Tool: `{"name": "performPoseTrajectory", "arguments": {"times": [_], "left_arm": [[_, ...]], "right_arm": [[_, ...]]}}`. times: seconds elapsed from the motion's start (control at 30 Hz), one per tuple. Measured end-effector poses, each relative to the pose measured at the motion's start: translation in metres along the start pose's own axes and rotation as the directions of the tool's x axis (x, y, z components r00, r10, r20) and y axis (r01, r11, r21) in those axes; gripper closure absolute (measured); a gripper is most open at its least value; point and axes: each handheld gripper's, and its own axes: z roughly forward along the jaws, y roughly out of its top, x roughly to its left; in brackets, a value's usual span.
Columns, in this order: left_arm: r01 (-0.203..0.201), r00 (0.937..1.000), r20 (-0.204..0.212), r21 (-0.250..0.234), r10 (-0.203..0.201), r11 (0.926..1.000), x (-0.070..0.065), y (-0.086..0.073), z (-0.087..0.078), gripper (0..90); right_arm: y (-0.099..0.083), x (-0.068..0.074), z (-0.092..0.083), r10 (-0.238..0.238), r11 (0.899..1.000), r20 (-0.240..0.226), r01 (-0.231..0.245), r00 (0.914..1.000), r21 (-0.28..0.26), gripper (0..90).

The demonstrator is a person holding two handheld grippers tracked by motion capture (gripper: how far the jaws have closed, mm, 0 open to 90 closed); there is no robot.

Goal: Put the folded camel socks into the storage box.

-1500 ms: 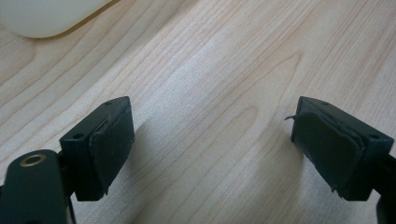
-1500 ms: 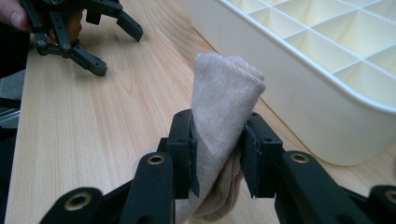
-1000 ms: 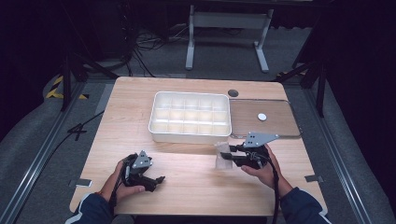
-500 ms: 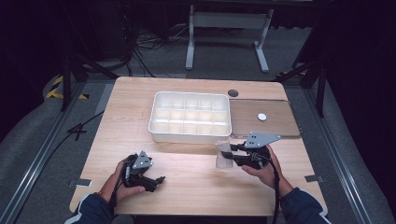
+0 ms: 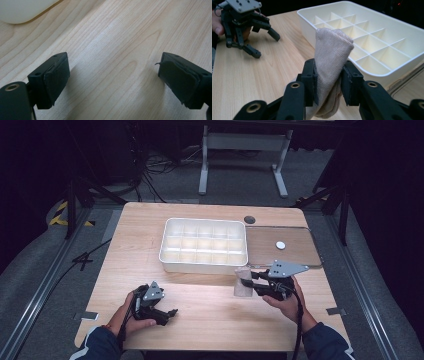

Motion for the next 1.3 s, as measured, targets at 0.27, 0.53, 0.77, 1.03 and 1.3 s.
{"name": "performPoseTrajectory", "arguments": {"times": [0.27,0.53,0.77,1.03,1.3], "left_arm": [[-0.001,1.0000,0.006,0.002,0.001,1.0000,-0.001,0.001,0.001,9.8],[-0.004,0.9999,0.013,0.003,0.004,1.0000,0.000,0.003,0.003,8.8],[-0.004,0.9999,0.013,0.003,0.004,1.0000,0.000,0.003,0.003,8.7],[-0.009,0.9999,0.012,0.004,0.008,1.0000,0.000,0.003,0.003,8.4],[-0.007,0.9999,0.012,0.004,0.007,1.0000,0.000,0.003,0.003,8.4]], "right_arm": [[0.006,-0.005,-0.012,0.007,0.999,0.026,-0.006,0.9996,-0.053,67.6],[0.014,-0.014,-0.014,0.005,0.996,0.052,0.000,0.9986,-0.085,67.5],[0.021,-0.021,-0.017,0.004,0.995,0.077,0.004,0.9970,-0.104,67.5],[0.037,-0.026,-0.006,-0.018,0.994,0.103,0.028,0.9946,-0.106,67.5],[0.052,-0.031,0.012,-0.033,0.996,0.116,0.043,0.9927,-0.080,67.5]]}}
